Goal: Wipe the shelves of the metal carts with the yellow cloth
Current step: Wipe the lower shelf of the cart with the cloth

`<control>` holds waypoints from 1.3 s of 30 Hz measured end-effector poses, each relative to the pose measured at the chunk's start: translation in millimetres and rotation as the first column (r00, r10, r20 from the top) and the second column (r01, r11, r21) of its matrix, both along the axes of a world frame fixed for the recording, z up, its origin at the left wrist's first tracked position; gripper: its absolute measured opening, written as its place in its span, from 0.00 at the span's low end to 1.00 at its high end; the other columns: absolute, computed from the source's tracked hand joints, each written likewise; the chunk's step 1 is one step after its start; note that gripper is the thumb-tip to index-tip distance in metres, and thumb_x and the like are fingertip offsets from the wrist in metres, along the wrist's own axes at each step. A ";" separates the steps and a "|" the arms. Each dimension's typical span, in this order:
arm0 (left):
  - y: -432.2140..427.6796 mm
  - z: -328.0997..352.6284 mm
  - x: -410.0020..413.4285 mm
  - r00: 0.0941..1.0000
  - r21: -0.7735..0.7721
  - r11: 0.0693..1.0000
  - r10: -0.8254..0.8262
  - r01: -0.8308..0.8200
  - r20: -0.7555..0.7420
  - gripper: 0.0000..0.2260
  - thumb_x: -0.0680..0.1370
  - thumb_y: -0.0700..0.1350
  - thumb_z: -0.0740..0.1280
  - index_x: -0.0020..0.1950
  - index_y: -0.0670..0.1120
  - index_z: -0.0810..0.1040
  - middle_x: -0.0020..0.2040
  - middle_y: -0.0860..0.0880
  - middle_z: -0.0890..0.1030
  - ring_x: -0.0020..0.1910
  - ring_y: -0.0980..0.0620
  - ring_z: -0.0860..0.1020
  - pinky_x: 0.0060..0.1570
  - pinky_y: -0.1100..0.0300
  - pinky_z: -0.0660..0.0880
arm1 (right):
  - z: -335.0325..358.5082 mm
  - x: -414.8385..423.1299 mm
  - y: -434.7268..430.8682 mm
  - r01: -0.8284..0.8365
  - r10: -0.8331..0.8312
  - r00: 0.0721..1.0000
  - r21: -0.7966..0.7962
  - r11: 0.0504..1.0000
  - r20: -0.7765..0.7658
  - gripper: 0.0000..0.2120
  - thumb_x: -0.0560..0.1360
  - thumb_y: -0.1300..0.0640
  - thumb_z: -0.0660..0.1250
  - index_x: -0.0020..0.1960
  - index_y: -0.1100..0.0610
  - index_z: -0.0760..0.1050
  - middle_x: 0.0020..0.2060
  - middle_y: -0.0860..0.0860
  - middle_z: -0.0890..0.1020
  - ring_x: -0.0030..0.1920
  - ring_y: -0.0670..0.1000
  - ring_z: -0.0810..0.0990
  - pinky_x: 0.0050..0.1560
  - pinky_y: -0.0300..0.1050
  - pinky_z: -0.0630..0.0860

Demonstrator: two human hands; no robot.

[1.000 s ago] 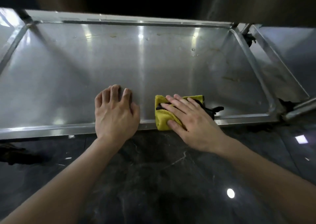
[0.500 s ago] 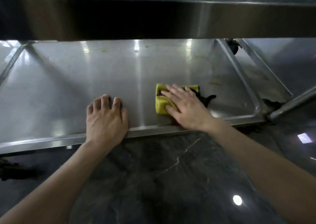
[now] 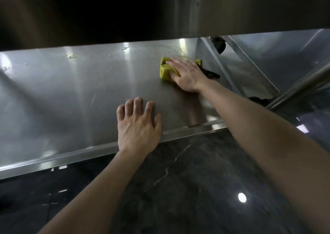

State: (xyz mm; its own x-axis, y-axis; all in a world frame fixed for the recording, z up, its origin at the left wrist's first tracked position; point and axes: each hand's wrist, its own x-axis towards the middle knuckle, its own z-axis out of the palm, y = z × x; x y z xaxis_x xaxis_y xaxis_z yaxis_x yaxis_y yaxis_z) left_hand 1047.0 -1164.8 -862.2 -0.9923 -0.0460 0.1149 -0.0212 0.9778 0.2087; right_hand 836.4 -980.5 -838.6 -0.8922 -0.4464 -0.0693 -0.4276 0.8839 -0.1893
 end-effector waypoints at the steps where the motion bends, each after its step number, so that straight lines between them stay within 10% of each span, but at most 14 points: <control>1: 0.9 0.4 -0.4 1.000 0.000 1.000 0.001 -0.001 0.004 0.20 0.85 0.62 0.52 0.72 0.55 0.70 0.71 0.48 0.67 0.75 0.42 0.64 0.78 0.42 0.60 | 0.9 -14.2 -8.9 0.028 -0.028 1.000 0.004 1.000 0.004 0.29 0.86 0.37 0.50 0.86 0.41 0.55 0.87 0.45 0.53 0.86 0.48 0.49 0.85 0.55 0.42; 12: -0.9 -2.4 2.3 1.000 0.011 1.000 0.006 -0.006 0.003 0.18 0.86 0.61 0.56 0.72 0.54 0.71 0.71 0.47 0.68 0.75 0.41 0.64 0.78 0.40 0.60 | -11.3 183.8 98.9 -0.190 0.186 0.981 -0.053 0.980 -0.060 0.27 0.87 0.39 0.50 0.85 0.42 0.59 0.86 0.40 0.55 0.85 0.42 0.49 0.85 0.51 0.44; 22: 5.1 0.1 -5.0 0.999 -0.032 0.999 0.035 -0.035 -0.008 0.19 0.85 0.62 0.55 0.70 0.54 0.72 0.69 0.47 0.68 0.73 0.41 0.65 0.77 0.40 0.60 | -0.5 -40.2 61.8 0.144 -0.144 0.990 0.044 0.989 -0.013 0.31 0.85 0.35 0.48 0.86 0.44 0.54 0.87 0.46 0.54 0.86 0.49 0.50 0.85 0.56 0.41; 32: 3.2 2.6 3.1 1.000 -0.049 0.998 0.026 -0.026 0.002 0.19 0.85 0.62 0.56 0.71 0.54 0.71 0.70 0.47 0.68 0.74 0.40 0.65 0.76 0.39 0.61 | -14.2 175.0 132.3 -0.073 0.069 0.996 -0.074 0.995 -0.059 0.28 0.86 0.38 0.49 0.85 0.42 0.60 0.86 0.41 0.56 0.85 0.41 0.49 0.85 0.51 0.45; 39: 4.3 5.5 2.6 1.000 -0.041 0.999 0.005 -0.005 0.010 0.20 0.85 0.63 0.57 0.73 0.55 0.70 0.70 0.47 0.68 0.75 0.40 0.65 0.78 0.40 0.61 | -0.6 -31.4 69.5 0.188 -0.188 0.982 -0.008 0.982 -0.011 0.31 0.85 0.36 0.49 0.86 0.42 0.56 0.87 0.46 0.55 0.86 0.49 0.51 0.85 0.55 0.43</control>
State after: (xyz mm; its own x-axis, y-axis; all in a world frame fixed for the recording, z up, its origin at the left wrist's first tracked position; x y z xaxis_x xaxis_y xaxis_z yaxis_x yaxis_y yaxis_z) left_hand 1049.6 -1160.5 -856.7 -0.9932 -0.0466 0.1070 -0.0281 0.9853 0.1684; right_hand 805.0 -911.1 -839.2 -0.9608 -0.2715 -0.0557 -0.2565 0.9473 -0.1918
